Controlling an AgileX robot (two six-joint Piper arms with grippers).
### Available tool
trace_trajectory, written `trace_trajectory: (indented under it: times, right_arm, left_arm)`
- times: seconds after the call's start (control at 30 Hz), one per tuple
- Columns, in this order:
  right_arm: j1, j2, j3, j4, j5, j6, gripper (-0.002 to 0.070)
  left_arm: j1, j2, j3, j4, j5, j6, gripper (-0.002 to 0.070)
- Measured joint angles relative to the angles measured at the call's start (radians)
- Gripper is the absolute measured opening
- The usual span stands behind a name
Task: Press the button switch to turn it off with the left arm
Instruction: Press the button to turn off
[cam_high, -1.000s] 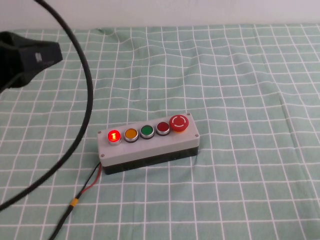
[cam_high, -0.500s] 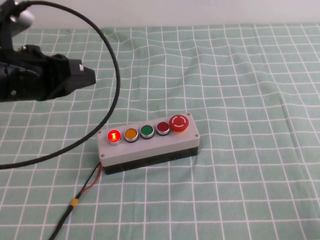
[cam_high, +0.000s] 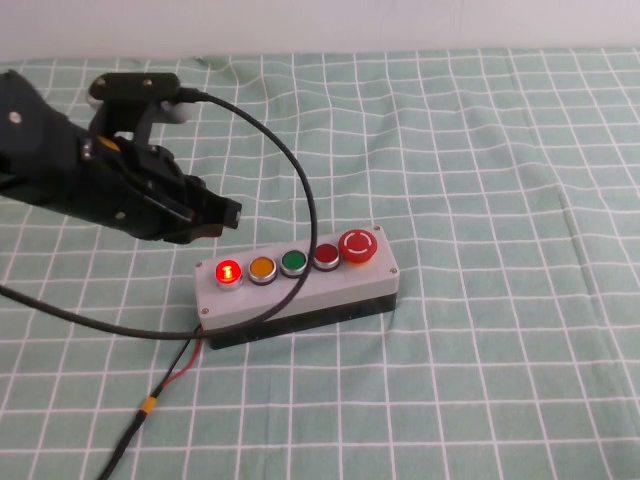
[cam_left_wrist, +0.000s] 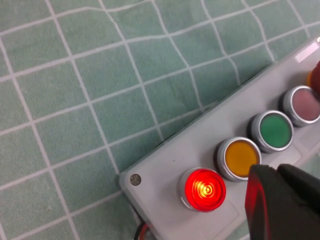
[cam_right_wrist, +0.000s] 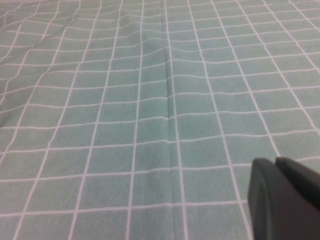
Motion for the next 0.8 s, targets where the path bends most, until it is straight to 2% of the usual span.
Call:
trace_trajectory:
  times: [0.37,0.8]
  right_arm:
    - [0.0,0.0,0.0,0.0,0.0,0.0,-0.0017]
    - [0.0,0.0,0.0,0.0,0.0,0.0,-0.0017]
  left_arm:
    - [-0.018,0.122,-0.012,0.058,0.014,-0.038,-0.0002]
    - [-0.018,0.138,-0.012,0.081,-0.012,-0.04,-0.0002]
